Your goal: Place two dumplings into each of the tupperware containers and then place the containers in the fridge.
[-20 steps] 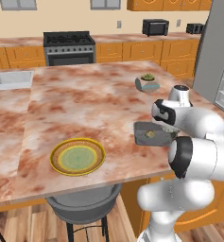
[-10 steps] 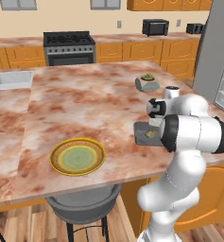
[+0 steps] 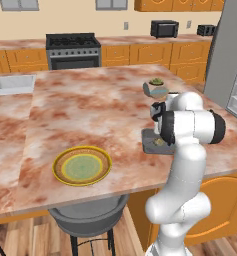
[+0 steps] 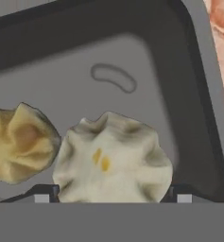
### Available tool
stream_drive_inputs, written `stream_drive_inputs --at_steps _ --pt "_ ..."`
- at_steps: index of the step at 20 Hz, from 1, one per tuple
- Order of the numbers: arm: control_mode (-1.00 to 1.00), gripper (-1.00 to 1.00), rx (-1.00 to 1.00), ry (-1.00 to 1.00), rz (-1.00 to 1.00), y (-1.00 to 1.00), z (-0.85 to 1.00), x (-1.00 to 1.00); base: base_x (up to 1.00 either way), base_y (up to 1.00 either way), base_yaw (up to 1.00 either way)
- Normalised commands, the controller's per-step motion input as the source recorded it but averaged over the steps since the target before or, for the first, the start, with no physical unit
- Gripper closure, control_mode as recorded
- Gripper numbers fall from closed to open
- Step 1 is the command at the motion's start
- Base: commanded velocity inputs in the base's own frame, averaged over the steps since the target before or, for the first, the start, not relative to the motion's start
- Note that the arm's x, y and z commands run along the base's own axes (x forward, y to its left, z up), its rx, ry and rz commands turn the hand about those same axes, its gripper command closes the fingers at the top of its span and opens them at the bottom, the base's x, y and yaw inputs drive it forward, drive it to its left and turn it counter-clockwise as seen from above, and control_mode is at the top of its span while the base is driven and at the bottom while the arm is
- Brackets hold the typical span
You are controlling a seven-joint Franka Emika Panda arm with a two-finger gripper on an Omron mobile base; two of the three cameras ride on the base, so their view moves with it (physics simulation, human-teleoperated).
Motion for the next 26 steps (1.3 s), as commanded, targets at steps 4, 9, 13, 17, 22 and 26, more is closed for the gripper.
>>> stream_drive_inputs --at_steps 4,9,13,17,22,26 --pt "-1.0 1.0 0.01 -0.02 0.0 0.0 -0.48 0.19 0.0 0.0 0.0" --pt "-1.0 1.0 0.05 -0.13 0.0 0.0 -0.29 0.13 0.0 0.0 0.0" --pt "-1.0 1.0 0.01 -0.07 0.0 0.0 -0.19 -0.03 0.0 0.0 0.0" --pt "-1.0 -1.0 0.0 0.0 0.0 0.0 -0.03 -0.03 0.0 0.0 0.0" --pt "-1.0 -1.0 0.0 0.01 0.0 0.0 0.0 0.0 0.0 0.0 0.0" --pt "-1.0 -1.0 0.01 0.0 0.0 0.0 0.38 0.0 0.0 0.0 0.0"
